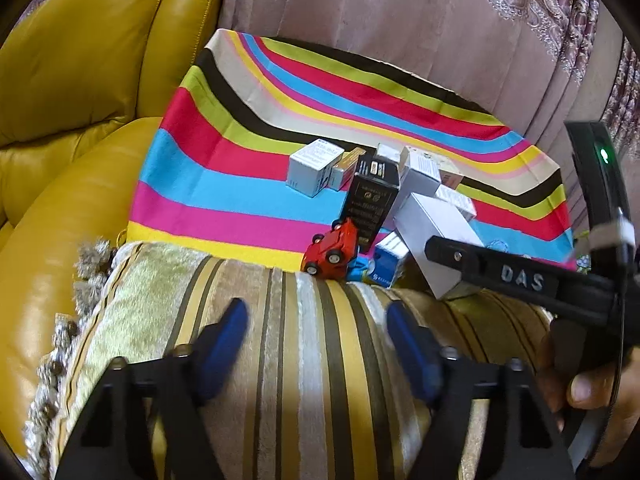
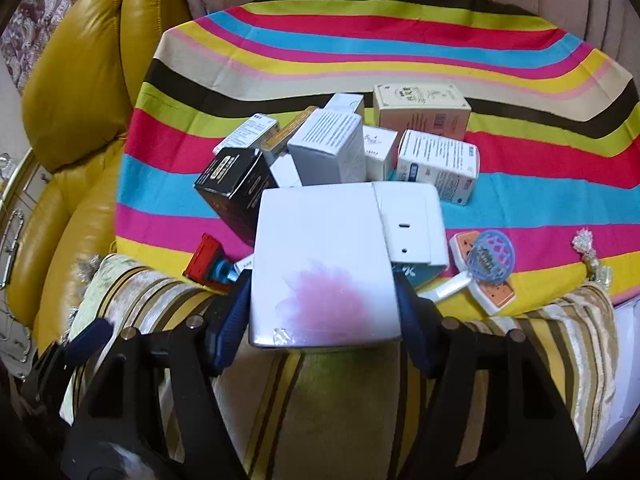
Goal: Organize rigid objects
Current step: 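Lift the white plastic cover with the right tool while the left grasps the red toy car, then carry the white cover and red car toward the purple-rimmed white box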
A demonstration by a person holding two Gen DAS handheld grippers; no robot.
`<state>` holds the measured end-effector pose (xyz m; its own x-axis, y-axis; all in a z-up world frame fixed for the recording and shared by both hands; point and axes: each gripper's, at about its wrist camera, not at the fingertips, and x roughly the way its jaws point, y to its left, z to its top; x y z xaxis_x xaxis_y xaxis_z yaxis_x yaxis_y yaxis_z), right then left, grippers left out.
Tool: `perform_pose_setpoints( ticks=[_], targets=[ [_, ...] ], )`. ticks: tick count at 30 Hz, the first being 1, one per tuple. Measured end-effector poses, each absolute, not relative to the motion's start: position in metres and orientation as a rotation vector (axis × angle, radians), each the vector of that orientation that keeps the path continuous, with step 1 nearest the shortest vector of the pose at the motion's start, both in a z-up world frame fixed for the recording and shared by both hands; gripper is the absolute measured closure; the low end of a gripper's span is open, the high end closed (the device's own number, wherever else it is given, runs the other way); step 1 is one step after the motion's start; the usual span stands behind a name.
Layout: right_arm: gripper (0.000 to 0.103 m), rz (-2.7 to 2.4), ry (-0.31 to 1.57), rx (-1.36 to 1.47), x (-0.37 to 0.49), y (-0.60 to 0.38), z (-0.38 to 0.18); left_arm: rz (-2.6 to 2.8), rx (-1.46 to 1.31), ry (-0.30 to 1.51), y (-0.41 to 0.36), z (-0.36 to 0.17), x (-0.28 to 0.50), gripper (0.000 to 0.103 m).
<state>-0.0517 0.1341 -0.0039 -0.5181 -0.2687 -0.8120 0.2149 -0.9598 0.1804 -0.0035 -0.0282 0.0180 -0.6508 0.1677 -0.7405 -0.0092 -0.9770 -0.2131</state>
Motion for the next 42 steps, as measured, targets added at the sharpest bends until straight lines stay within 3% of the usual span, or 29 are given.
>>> perform_pose_setpoints(
  ticks=[7,17,18,19,23,31,38,42],
  targets=[
    [0.033,-2.583,-0.100,1.241,-0.031,0.151,0.014,2.639,-1.305,-0.138,-0.014,0.019,-0.035,0.061],
    [0.033,-2.621,-0.137,1.210,-0.005,0.189,0.018,2.490,-1.463,0.000,-0.002,-0.004,-0.085,0.062],
    [0.033,-2.625,-0.138,1.204,-0.004,0.191,0.018,2.482,-1.474,-0.013,-0.005,-0.006,-0.088,0.067],
    [0.033,-2.626,-0.138,1.201,-0.002,0.192,0.018,2.463,-1.478,-0.036,-0.006,-0.008,-0.090,0.071],
    [0.033,-2.623,-0.144,1.194,0.001,0.196,0.017,2.429,-1.474,-0.198,-0.022,-0.007,-0.093,0.072],
    [0.033,-2.644,-0.126,1.173,0.009,0.204,0.019,2.287,-1.435,-0.780,-0.084,-0.017,-0.088,0.076],
    [0.033,-2.661,-0.137,1.169,0.015,0.214,0.020,2.208,-1.338,-1.042,-0.108,-0.020,-0.084,0.076],
    [0.033,-2.661,-0.134,1.165,0.019,0.218,0.022,2.203,-1.275,-1.090,-0.112,-0.016,-0.075,0.076]
  ],
)
